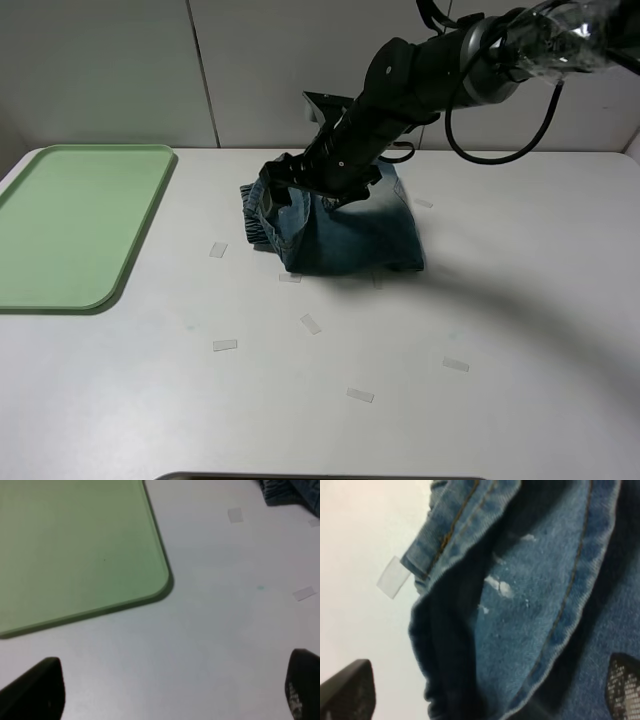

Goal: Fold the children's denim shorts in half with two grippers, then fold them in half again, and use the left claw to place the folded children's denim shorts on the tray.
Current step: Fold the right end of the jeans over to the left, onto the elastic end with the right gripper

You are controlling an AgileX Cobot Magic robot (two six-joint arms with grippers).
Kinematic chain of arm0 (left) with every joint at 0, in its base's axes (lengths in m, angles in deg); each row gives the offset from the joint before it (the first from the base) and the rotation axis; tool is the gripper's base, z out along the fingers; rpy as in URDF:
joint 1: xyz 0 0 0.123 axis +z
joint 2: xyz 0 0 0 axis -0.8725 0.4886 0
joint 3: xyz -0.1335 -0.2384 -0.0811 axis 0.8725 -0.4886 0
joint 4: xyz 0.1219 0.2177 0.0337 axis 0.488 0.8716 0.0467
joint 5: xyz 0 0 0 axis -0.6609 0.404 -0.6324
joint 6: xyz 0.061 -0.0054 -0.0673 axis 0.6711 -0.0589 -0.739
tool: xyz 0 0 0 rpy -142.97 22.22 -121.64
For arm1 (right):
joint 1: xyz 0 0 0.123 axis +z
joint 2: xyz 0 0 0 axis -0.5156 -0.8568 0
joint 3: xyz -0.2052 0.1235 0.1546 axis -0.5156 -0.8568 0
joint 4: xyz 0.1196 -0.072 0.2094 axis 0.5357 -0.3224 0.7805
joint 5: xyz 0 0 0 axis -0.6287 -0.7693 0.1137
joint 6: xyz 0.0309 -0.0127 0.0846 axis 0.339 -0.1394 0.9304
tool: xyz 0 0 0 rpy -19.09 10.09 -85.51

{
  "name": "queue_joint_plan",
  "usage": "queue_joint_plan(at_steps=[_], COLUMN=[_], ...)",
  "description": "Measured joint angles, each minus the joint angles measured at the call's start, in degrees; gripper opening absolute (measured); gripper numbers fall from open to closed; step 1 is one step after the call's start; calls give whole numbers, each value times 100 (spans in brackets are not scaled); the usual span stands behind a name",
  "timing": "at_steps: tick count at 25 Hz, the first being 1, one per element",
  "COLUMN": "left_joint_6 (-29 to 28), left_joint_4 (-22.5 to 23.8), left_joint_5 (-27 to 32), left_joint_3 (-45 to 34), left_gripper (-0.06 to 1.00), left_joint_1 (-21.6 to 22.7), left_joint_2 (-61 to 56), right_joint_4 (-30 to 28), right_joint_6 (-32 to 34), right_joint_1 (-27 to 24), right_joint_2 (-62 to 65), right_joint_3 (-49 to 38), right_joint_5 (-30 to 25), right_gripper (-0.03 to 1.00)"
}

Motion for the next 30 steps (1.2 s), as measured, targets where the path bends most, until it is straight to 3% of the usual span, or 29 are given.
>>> queue_joint_plan(at_steps=[6,13,18,25,30], left_joint_6=[0,0,0,0,0], left_joint_4=[0,0,0,0,0], left_joint_5=[0,0,0,0,0], left_joint_3=[0,0,0,0,0], left_gripper=[87,87,87,87,87], left_joint_1=[0,0,0,0,0], left_joint_2=[0,0,0,0,0], right_joint_4=[69,105,150,248,260], right_joint_6=[0,0,0,0,0], right_joint_1=[-52,-82,185,686,748], right_joint_2=[-173,-459,-463,-465,-465], right_joint_3=[80,555,610,1311,1512], right_joint_5=[-23,-441,-465,-945,-1082], right_gripper=[69,69,69,69,69])
